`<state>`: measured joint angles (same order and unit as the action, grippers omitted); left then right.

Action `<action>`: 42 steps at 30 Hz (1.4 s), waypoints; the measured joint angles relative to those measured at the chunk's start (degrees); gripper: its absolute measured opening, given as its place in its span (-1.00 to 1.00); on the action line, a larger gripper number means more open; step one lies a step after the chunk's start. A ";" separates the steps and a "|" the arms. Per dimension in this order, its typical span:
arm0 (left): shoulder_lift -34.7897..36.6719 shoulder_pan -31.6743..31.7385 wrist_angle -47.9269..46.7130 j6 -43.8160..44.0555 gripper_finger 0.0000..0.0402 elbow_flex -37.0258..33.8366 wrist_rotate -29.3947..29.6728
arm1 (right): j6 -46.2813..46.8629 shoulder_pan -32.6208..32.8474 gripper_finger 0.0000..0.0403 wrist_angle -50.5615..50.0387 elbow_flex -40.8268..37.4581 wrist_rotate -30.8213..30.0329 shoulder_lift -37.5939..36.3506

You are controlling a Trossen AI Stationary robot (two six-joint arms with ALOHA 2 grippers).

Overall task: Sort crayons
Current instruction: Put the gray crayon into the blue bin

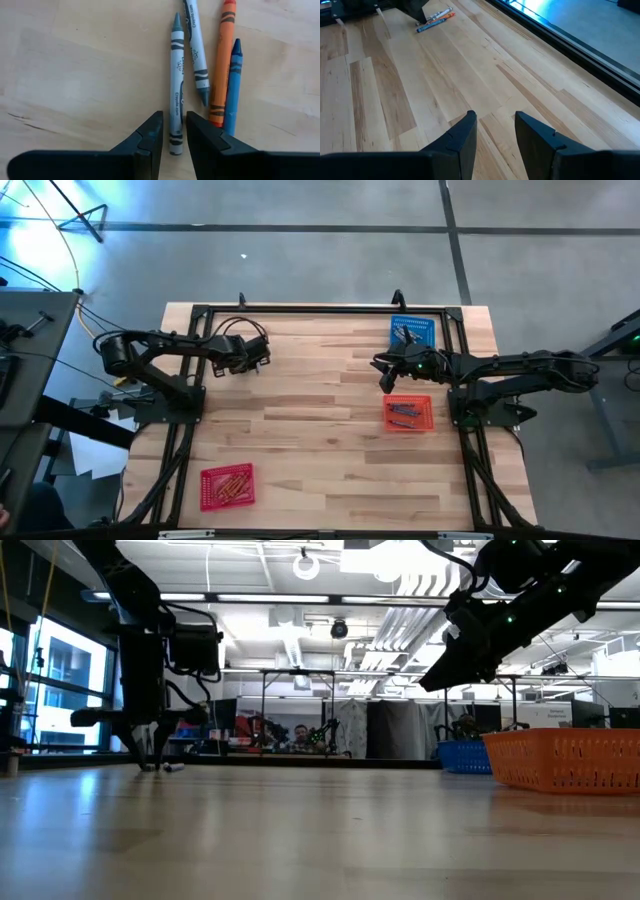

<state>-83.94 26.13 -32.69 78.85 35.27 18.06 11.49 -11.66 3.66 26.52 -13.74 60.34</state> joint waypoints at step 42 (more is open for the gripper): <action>0.72 -6.75 -9.06 -10.52 -1.00 -0.35 4.19 | 0.00 0.02 -0.37 0.00 0.00 0.02 0.00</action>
<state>-83.22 19.38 -41.75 68.33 34.92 22.25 11.49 -11.64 3.66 26.52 -13.72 60.34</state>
